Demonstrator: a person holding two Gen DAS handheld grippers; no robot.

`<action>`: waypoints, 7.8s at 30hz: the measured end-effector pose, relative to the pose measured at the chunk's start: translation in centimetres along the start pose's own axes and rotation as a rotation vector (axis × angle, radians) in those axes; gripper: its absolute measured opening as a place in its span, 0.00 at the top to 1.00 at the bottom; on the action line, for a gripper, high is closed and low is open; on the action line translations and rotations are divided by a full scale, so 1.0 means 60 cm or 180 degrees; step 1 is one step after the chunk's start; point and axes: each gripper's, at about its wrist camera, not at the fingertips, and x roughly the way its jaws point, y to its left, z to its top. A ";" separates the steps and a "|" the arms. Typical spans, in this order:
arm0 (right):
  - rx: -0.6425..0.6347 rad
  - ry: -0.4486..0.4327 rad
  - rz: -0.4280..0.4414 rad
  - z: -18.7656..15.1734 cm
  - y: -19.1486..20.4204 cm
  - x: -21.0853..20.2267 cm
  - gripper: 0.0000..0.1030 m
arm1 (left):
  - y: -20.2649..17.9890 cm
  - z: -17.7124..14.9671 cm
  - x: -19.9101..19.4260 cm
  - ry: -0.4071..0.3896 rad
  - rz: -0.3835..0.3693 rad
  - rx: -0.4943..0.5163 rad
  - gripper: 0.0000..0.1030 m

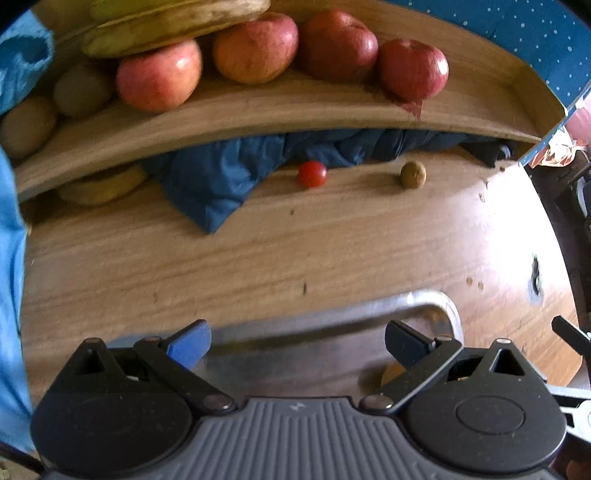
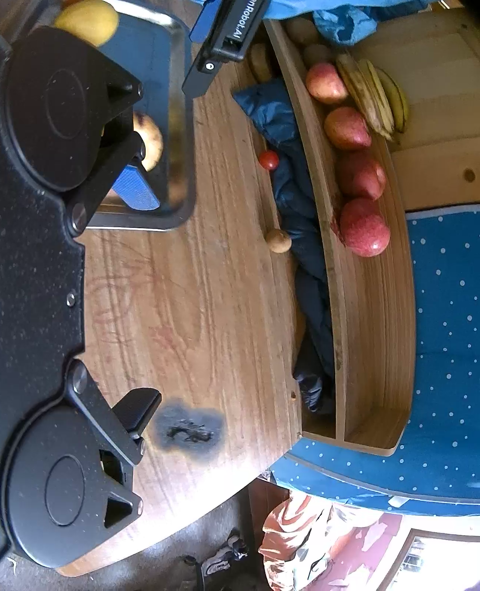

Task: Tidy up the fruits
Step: 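Withdraw both tools from the tray and reach under the shelf, then grasp the cherry tomato with the left tool while the right tool grasps the small brown fruit, then lift the tomato and brown fruit and carry them over the tray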

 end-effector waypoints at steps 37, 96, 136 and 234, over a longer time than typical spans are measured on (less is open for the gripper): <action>-0.0528 0.0135 0.0039 0.119 0.083 0.165 0.02 | -0.006 0.111 0.094 -0.0318 -0.0323 -0.0346 0.02; -0.0442 0.0074 0.0337 0.180 0.107 0.268 0.65 | 0.002 0.137 0.135 -0.0485 -0.0478 -0.0319 0.77; -0.0632 -0.0255 0.0591 0.170 0.121 0.140 0.72 | 0.012 0.053 0.045 -0.0838 -0.0574 -0.0458 0.78; -0.1489 0.0352 0.1774 0.009 0.289 0.074 0.71 | 0.173 -0.177 -0.006 -0.0595 0.0149 -0.1500 0.78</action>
